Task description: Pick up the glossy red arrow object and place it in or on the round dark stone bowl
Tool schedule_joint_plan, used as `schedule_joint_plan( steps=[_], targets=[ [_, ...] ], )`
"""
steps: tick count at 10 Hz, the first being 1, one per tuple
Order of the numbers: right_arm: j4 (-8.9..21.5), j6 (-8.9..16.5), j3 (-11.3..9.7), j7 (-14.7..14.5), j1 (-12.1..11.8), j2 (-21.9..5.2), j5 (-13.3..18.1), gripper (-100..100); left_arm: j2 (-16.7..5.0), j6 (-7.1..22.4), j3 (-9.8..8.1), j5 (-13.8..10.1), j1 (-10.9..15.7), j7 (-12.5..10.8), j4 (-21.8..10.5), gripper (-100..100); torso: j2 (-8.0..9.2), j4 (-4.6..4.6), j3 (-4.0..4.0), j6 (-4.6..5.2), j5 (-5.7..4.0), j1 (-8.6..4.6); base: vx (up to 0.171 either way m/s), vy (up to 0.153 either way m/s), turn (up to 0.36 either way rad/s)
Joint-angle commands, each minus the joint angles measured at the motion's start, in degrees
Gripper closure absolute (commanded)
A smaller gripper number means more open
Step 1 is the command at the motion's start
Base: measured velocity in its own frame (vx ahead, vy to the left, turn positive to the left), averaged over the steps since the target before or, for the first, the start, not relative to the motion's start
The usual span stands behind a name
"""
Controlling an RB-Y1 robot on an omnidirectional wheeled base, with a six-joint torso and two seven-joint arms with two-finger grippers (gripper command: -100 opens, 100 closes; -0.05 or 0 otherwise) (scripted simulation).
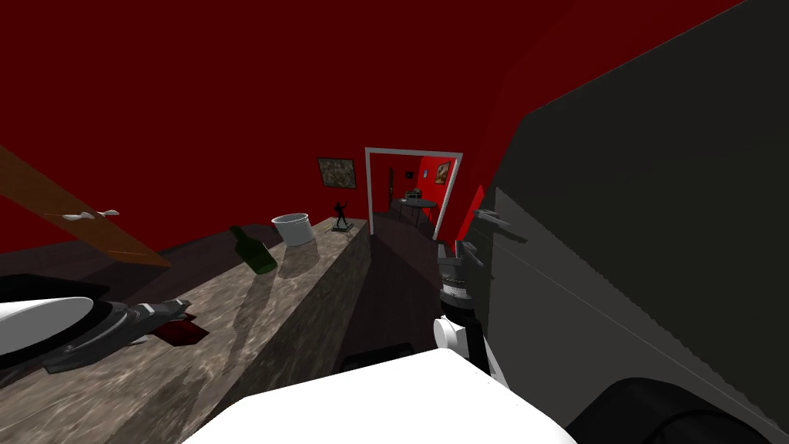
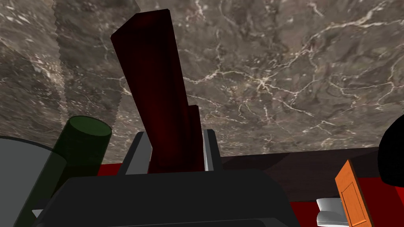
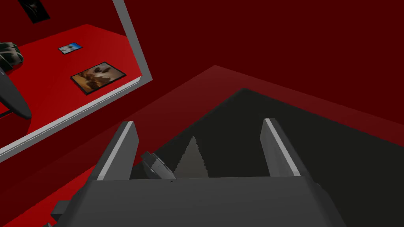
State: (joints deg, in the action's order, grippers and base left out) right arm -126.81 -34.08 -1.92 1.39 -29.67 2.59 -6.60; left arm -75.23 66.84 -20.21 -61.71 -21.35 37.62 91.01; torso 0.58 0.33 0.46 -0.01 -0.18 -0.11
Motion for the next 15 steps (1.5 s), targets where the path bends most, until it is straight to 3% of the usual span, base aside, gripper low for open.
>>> schedule_joint_plan(
  steps=[1, 6, 9, 10, 11, 15],
  targets=[
    [0.0, 0.0, 0.0, 0.0, 0.0, 0.0, 0.0, 0, 0.0, 0.2, 0.54, 0.9, 2.9, 1.6, -2.3, 100, 0.0, 0.0, 0.0, 0.0, 0.0, 0.0, -0.119, 0.017, -0.175],
    [0.0, 0.0, 0.0, 0.0, 0.0, 0.0, 0.0, 0, 0.0, 0.9, 1.34, 2.5, 9.6, 4.1, -6.4, 100, -0.02, -0.02, -0.02, -0.02, -0.04, -0.07, -0.117, -0.008, -0.108],
    [0.0, 0.0, 0.0, 0.0, 0.0, 0.0, 0.0, 0, -0.2, 2.0, 2.19, 4.3, 15.1, 6.6, -11.0, 100, -0.02, -0.04, -0.03, -0.09, -0.06, -0.05, -0.135, 0.002, -0.125],
    [0.0, 0.0, 0.0, 0.0, 0.0, 0.0, 0.0, 0, -0.2, 2.0, 2.19, 4.3, 15.7, 6.6, -11.0, 100, 0.02, -0.03, -0.01, -0.06, -0.09, -0.09, -0.118, -0.002, -0.069],
    [0.0, 0.0, 0.0, 0.0, 0.0, 0.0, 0.0, 0, -0.4, 2.6, 2.62, 5.3, 17.7, 7.8, -13.3, 100, -0.02, -0.04, -0.02, -0.12, -0.08, -0.1, -0.145, -0.001, -0.136],
    [0.0, 0.0, 0.0, 0.0, 0.0, 0.0, 0.0, 0, -0.7, 4.2, 3.51, 7.3, 23.2, 10.0, -17.6, 100, -0.09, -0.06, -0.07, -0.16, -0.09, -0.04, -0.109, 0.008, -0.076]
  ],
)
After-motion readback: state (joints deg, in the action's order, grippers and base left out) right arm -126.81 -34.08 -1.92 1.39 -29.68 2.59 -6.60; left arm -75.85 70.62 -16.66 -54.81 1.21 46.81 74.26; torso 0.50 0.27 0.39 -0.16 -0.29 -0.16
